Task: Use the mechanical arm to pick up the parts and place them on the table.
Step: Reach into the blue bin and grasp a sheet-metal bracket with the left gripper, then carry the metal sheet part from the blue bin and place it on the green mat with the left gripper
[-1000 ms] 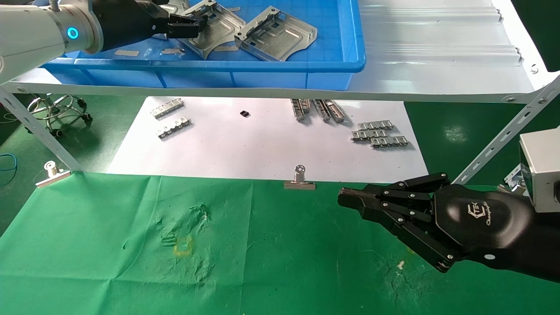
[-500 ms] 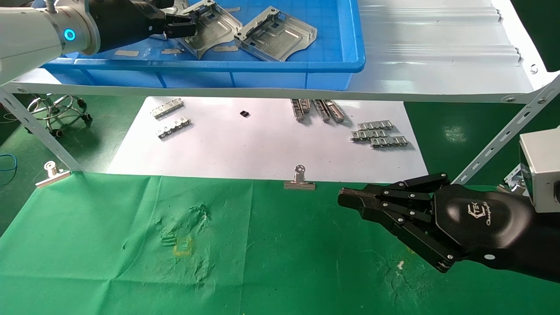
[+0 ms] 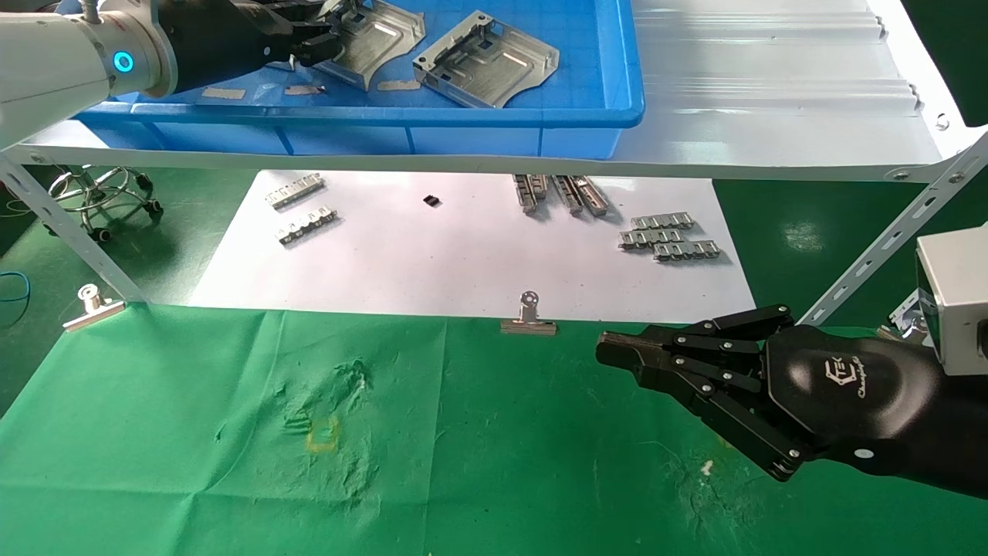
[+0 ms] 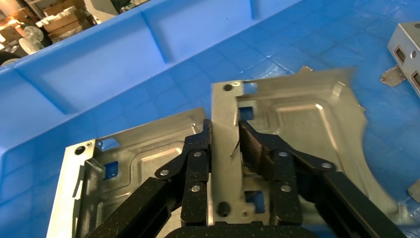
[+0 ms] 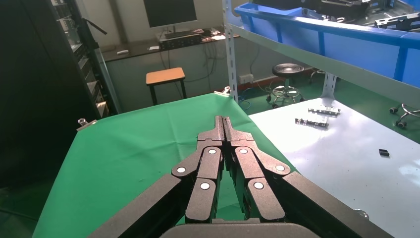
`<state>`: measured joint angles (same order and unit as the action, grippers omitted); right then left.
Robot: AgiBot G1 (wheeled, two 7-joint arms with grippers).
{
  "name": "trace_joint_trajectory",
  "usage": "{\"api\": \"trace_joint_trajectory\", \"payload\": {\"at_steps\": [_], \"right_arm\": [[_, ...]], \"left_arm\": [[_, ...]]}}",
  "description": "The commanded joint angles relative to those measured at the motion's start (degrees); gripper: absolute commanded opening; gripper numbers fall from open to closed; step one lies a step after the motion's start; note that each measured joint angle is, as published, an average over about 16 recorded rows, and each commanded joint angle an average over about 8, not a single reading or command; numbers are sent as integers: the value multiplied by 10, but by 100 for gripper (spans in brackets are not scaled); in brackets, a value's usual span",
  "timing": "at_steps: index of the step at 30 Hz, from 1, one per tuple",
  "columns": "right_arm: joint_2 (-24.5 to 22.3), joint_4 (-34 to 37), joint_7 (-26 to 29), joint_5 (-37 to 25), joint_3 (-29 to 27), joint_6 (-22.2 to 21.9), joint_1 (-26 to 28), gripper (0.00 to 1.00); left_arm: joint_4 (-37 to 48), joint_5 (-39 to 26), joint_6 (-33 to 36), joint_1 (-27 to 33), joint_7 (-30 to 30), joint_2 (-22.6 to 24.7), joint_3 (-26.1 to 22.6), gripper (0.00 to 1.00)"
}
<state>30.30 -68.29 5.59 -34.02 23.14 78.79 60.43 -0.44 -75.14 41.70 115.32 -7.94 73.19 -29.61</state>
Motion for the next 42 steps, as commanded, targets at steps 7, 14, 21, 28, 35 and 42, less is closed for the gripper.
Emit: {"api": "trace_joint_trajectory", "payload": {"at_steps": [7, 14, 21, 28, 35, 42], "right_arm": [[0, 0, 0, 0, 0, 0, 0, 0], [0, 0, 0, 0, 0, 0, 0, 0], [0, 0, 0, 0, 0, 0, 0, 0], [0, 0, 0, 0, 0, 0, 0, 0], [0, 0, 0, 0, 0, 0, 0, 0], [0, 0, 0, 0, 0, 0, 0, 0]], "left_arm": [[-3, 7, 8, 4, -4, -2, 5, 0], [-9, 27, 29, 16, -4, -17, 18, 0], [-24, 55, 132, 22, -10, -57, 37, 0], [-43, 75, 278, 17, -32, -100, 49, 0], [-54, 83, 395, 9, -66, -127, 52, 0], [-58, 86, 475, 2, -106, -149, 51, 0]]}}
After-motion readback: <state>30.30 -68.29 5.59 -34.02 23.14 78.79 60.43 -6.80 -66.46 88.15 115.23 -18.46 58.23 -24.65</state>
